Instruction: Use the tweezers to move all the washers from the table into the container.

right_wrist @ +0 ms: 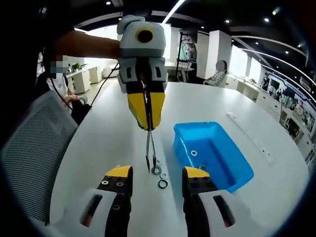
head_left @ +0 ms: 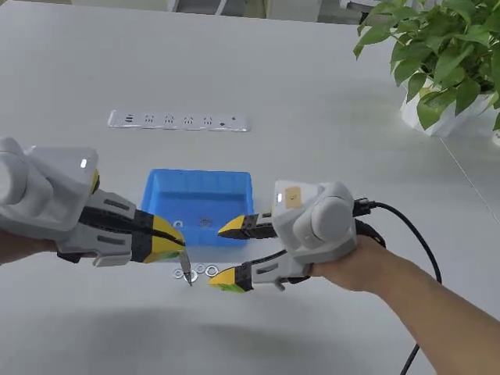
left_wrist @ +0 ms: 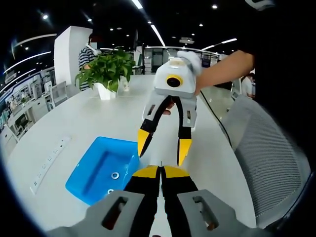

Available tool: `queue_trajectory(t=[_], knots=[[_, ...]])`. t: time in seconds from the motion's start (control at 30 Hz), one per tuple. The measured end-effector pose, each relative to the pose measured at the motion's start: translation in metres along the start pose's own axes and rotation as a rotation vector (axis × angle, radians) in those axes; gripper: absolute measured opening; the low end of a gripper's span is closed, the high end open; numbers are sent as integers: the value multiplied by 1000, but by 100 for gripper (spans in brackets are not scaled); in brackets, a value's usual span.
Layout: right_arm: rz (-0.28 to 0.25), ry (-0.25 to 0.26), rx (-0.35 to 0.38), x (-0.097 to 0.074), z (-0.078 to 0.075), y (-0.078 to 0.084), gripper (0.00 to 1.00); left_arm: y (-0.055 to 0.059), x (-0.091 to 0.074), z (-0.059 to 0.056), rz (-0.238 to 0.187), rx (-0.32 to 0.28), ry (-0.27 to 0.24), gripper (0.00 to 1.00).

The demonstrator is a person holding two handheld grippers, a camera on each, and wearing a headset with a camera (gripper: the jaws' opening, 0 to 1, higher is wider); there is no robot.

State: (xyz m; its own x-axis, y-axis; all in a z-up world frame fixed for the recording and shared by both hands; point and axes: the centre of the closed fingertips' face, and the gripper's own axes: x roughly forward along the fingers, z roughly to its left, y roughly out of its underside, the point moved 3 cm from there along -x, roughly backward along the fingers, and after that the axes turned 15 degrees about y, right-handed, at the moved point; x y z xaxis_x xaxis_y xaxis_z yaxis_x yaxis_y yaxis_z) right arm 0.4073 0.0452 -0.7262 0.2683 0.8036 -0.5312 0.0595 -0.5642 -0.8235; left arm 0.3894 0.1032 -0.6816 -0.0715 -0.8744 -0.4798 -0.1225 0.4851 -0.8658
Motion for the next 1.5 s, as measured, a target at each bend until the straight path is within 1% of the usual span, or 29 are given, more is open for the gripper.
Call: queue_trajectory(t=[0.07, 0.3, 0.37, 0.43, 0.47, 0.7, 0.87, 0.97, 1.2, 1.5], knots=[[4, -19, -24, 5, 3, 0, 37, 0, 0, 0, 1, 0, 5, 5], [19, -79, -74, 21, 15, 2, 28, 0, 1, 1, 6, 1, 19, 5], [17, -92, -72, 24, 16, 2, 26, 0, 2, 1, 8, 2, 22, 5], [18, -97, -72, 27, 17, 2, 26, 0, 3, 2, 7, 1, 26, 5], [23, -94, -84, 29, 17, 4, 24, 0, 3, 2, 7, 0, 28, 5], [27, -121, -90, 37, 19, 4, 19, 0, 4, 1, 20, 2, 38, 5], [38, -144, -110, 42, 21, 4, 14, 1, 3, 1, 32, 1, 41, 5], [53, -154, -140, 43, 22, 6, 12, 1, 3, 0, 38, 1, 43, 5], [51, -153, -149, 42, 22, 6, 10, 0, 5, 1, 45, 0, 42, 5], [39, -134, -139, 40, 22, 8, 8, -2, 9, 1, 39, -12, 36, 6]])
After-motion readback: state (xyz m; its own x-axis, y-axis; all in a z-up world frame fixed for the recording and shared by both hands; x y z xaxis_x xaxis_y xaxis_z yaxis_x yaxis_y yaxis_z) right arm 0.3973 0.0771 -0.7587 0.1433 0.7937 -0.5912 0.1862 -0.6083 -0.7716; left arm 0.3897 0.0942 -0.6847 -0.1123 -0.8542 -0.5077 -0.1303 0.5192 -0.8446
